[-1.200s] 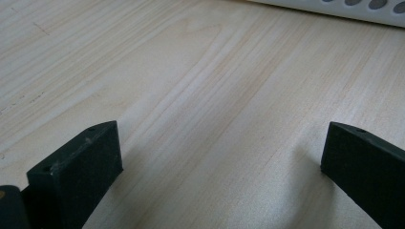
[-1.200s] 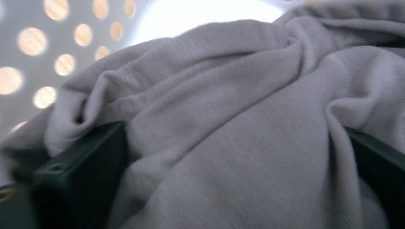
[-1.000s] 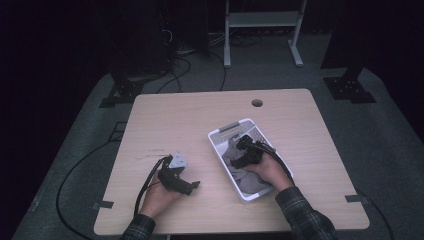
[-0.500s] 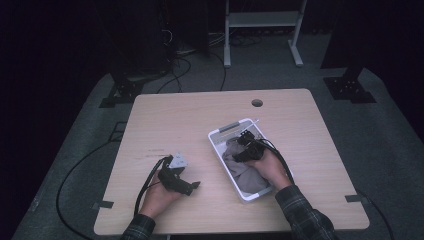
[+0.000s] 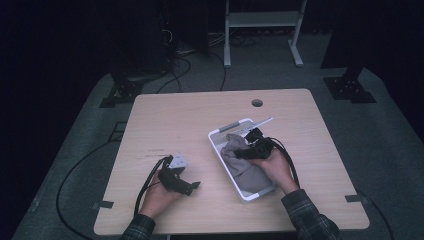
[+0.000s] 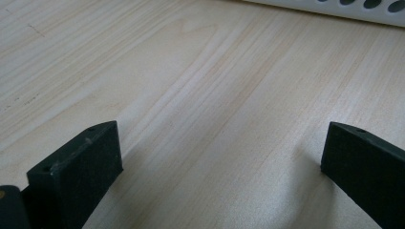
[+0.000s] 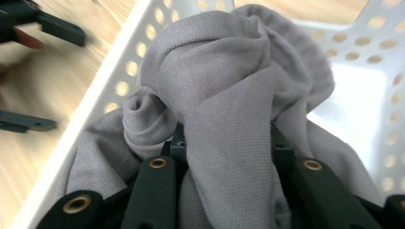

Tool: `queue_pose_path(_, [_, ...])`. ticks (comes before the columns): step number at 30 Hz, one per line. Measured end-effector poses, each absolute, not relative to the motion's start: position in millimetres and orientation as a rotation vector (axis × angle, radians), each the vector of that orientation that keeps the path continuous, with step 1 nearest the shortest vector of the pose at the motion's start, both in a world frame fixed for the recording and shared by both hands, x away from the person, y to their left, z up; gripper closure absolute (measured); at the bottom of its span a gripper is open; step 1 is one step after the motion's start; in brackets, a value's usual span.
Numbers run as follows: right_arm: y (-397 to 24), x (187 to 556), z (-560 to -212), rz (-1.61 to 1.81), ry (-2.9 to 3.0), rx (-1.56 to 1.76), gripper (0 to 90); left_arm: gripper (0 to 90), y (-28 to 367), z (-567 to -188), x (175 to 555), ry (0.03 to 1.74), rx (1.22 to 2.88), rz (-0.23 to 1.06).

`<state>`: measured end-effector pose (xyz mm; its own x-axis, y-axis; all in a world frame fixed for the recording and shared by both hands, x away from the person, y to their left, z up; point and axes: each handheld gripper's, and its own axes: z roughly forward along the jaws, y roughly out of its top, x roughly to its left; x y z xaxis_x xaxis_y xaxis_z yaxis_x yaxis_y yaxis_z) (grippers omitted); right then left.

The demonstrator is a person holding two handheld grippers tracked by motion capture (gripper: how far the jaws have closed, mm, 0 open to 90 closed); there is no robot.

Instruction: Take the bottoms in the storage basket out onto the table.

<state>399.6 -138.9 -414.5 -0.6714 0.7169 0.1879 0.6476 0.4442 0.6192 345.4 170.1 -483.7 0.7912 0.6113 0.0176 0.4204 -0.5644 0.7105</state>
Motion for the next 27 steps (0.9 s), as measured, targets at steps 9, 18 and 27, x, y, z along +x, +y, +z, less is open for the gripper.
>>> queue_pose_path(9, [-158, 388, -387, 1.212, 2.505, 1.168, 64.9, 0.0, 170, -484, 346, 0.759, 2.252, 0.34])
queue_pose_path(18, [-176, 377, -352, 1.273, 2.407, 1.098, 64.8, 0.0, 170, -484, 346, 0.759, 2.251, 0.337])
queue_pose_path(27, [-206, 368, -328, 1.304, 2.31, 1.109, 64.8, 0.0, 170, -484, 346, 0.756, 2.254, 0.338])
